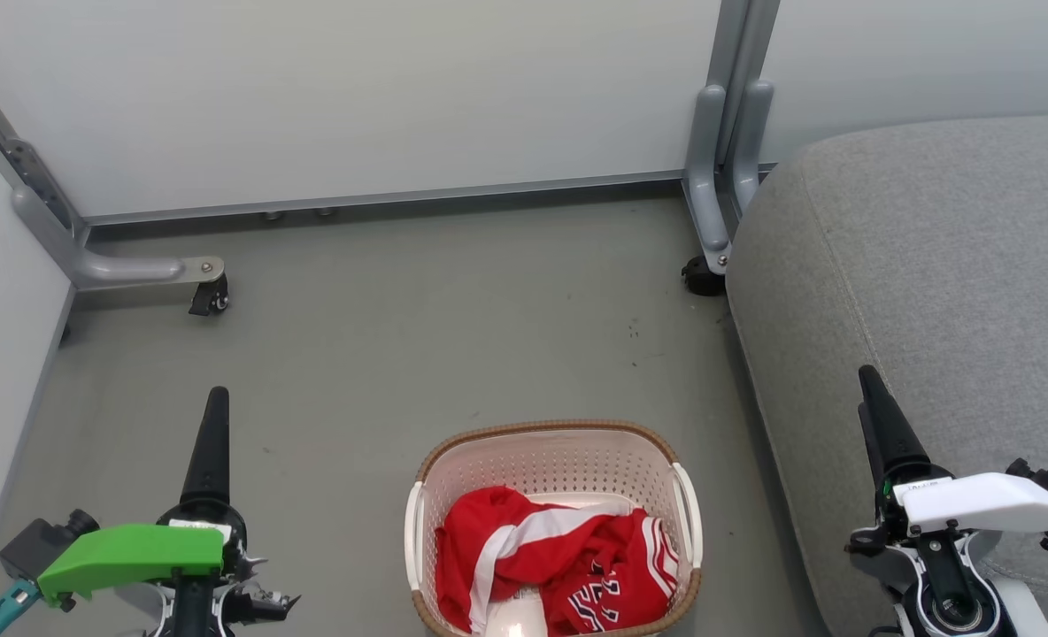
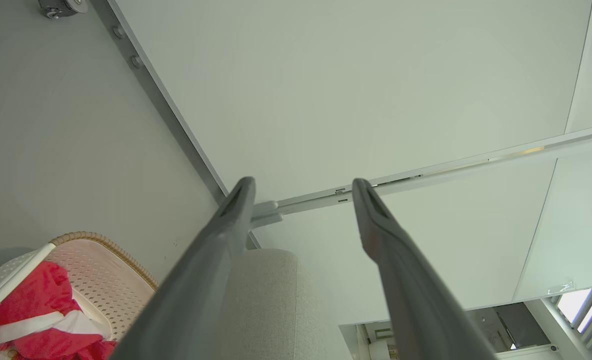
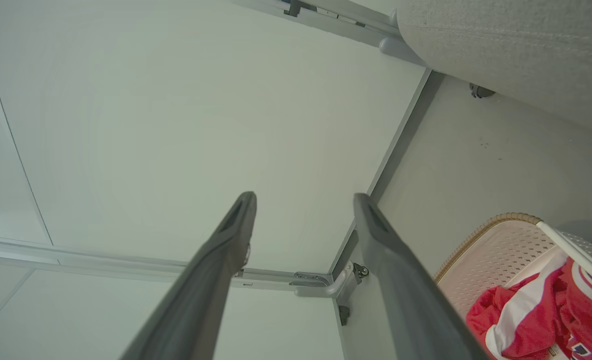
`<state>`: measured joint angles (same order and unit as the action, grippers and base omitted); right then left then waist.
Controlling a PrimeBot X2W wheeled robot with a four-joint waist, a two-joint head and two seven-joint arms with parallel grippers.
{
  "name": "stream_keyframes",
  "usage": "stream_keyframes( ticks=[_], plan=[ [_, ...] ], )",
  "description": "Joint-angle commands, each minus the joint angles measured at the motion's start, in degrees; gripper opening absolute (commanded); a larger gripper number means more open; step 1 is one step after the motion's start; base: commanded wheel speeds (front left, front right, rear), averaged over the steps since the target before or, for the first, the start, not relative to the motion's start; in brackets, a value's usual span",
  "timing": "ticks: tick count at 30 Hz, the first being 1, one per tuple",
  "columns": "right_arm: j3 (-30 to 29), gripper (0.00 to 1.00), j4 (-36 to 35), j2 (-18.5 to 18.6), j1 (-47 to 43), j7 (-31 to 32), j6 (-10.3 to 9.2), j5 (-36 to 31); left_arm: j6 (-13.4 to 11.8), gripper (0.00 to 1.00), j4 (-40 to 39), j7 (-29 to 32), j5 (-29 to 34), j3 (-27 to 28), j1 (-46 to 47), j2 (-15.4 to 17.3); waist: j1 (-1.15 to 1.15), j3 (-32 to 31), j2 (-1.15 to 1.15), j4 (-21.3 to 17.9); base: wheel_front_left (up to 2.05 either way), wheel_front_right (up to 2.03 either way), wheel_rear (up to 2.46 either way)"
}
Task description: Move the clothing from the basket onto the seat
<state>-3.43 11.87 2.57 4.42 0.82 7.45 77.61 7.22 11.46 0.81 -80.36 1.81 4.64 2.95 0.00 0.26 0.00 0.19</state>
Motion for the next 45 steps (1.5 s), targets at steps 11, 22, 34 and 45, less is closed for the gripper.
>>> stream_keyframes(
  ticks=[11, 22, 34, 45],
  plan=[
    [1.9, 1.0, -2.7, 0.7, 0.2, -3.0, 0.02, -15.0, 0.2, 1.0, -2.4, -3.0, 16.0, -2.5, 1.0, 1.2, 0.0, -0.3, 0.0, 0.0, 0.0, 0.0, 0.0],
    [3.8, 1.0, -3.5, 1.6, -0.2, -5.2, 0.03, -28.0, 0.2, 1.0, -2.8, -5.2, 29.0, -4.1, 0.5, 1.5, 0.0, -0.6, 0.0, 0.0, 0.0, 0.0, 0.0],
    [5.3, 1.0, -3.5, 1.6, -0.5, -7.3, 0.03, -40.0, 0.3, 1.0, -1.7, -7.3, 39.6, -4.7, -0.4, 1.3, 0.0, -0.7, 0.0, 0.0, 0.0, 0.0, 0.0],
    [5.9, 1.0, -2.9, 1.3, -0.7, -9.1, 0.03, -48.2, 0.2, 1.0, -0.7, -9.1, 48.1, -5.3, -0.8, 1.1, 0.0, -0.7, 0.0, -0.1, 0.0, 0.0, 0.0]
  ],
)
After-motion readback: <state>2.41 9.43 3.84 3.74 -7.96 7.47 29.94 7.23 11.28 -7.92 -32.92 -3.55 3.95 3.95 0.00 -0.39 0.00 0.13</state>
